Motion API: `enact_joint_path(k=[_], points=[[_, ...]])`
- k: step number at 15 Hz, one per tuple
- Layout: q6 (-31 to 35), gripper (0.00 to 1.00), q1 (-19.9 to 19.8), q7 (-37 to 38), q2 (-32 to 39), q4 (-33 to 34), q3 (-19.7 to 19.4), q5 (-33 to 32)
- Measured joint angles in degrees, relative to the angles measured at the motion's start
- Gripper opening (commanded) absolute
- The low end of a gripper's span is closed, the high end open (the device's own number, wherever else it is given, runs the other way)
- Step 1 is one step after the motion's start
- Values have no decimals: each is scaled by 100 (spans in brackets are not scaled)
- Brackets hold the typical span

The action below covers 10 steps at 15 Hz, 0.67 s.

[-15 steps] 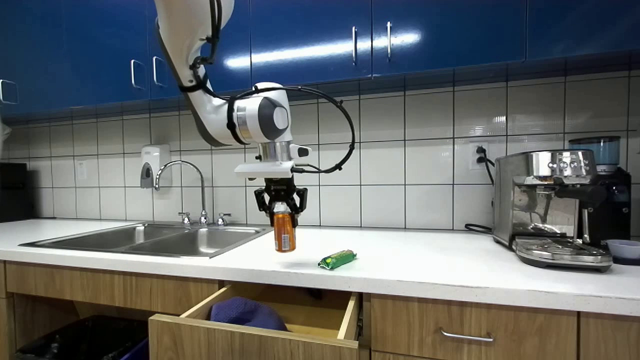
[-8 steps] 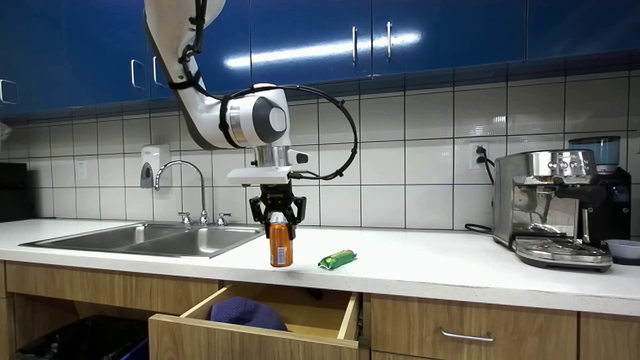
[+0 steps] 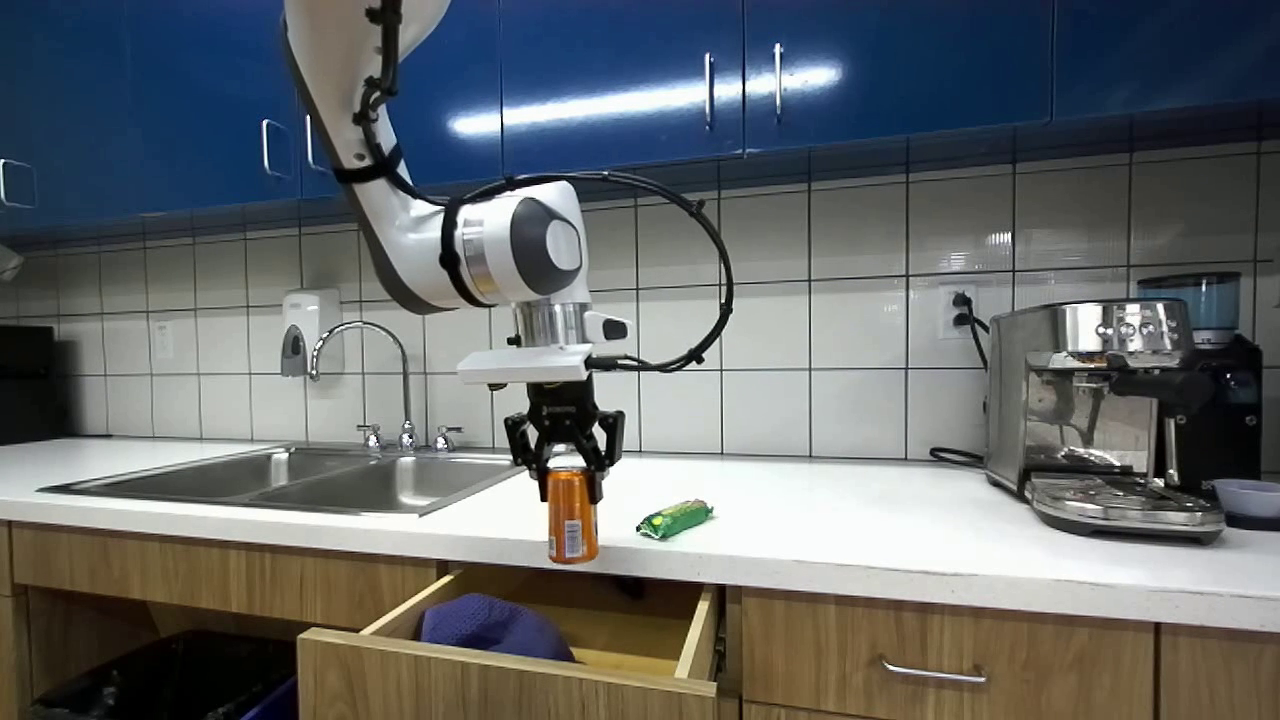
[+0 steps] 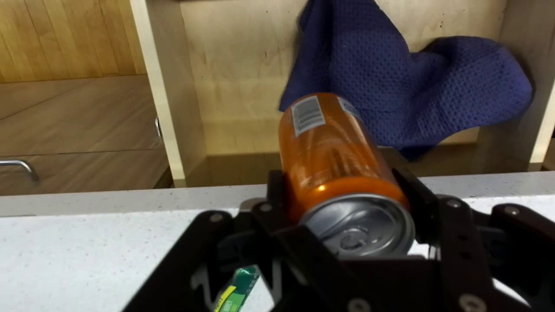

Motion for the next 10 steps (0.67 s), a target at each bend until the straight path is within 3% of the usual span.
enact_joint_path(k=[10], points=[[752, 38, -106, 1, 270, -281, -52, 0]])
